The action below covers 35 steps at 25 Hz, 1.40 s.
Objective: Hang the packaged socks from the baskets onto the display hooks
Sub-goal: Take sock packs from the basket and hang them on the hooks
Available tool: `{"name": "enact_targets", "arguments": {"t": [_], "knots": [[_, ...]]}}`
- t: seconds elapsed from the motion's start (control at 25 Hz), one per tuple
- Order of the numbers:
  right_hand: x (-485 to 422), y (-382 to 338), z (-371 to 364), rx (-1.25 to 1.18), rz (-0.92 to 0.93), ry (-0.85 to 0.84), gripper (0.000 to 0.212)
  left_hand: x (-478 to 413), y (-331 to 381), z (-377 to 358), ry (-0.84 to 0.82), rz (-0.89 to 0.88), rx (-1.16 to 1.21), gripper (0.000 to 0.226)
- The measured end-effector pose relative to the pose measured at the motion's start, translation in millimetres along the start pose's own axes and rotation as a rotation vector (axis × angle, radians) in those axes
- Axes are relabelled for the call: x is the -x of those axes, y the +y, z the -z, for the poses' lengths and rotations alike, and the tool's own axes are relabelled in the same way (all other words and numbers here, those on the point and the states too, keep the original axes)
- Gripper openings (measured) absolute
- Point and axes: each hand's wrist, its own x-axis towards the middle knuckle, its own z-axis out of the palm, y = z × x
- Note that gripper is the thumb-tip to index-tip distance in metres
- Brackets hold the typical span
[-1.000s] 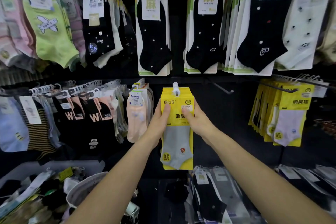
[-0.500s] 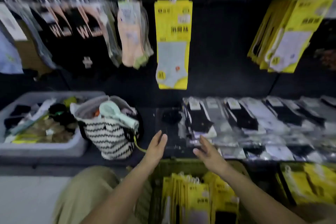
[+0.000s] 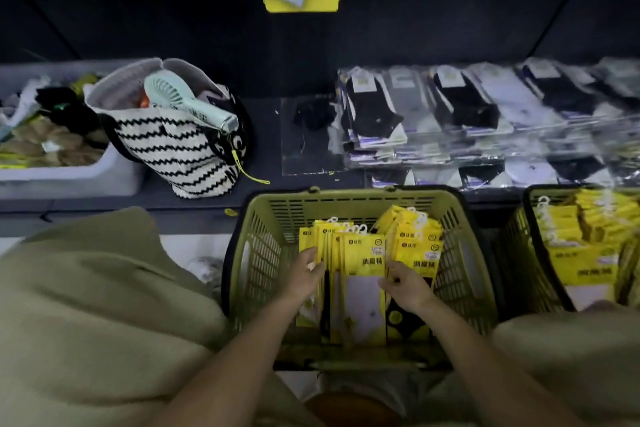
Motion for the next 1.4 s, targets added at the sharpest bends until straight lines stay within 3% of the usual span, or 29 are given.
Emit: {"name": "enact_targets", "arguments": {"t": [0.2,0.44,0.6,0.72,0.88,1.04,1.28,1.4], "knots": [[-2.1,7.2,-8.7,0.003,-0.008,0.015,0.055,-22.8,-4.8,-19.0,-0.040,0.065,-0.030,0.060],[-11.2,15.7,-16.2,-0.069,-0.060,0.006,0.053,-56.6,-5.9,-43.6,-0.109,0.133,-0.062,0.096],[-16.4,17.5,-17.7,-0.149,-0.096,0.043,0.043,-67.3,-8.3,-63.0,0.104,0.108,-0.079,0.080],[-22.7,15.2,-19.8,-0.171,-0.110,0.060,0.045,-70.6,-6.1,-71.1,0.172,0.116,-0.130,0.063],[-28.6,12.2,-26.0,-0.172,-0.139,0.048,0.052,-73.3,-2.7,-76.9,0.109,0.130,-0.013,0.073],[-32.3,7.4,-34.2,-0.198,-0.105,0.053,0.049,-76.6,-0.6,-81.0,0.007,0.121,-0.247,0.053],[-33.8,-3.1,-35.2,-0.256,-0.089,0.137,0.041,-60.8,-13.7,-48.4,0.053,0.140,0.008,0.044],[-31.3,-14.0,-27.1,-0.349,-0.005,0.224,0.054,-50.7,-6.6,-34.1,0.014,0.115,0.124,0.043]]}}
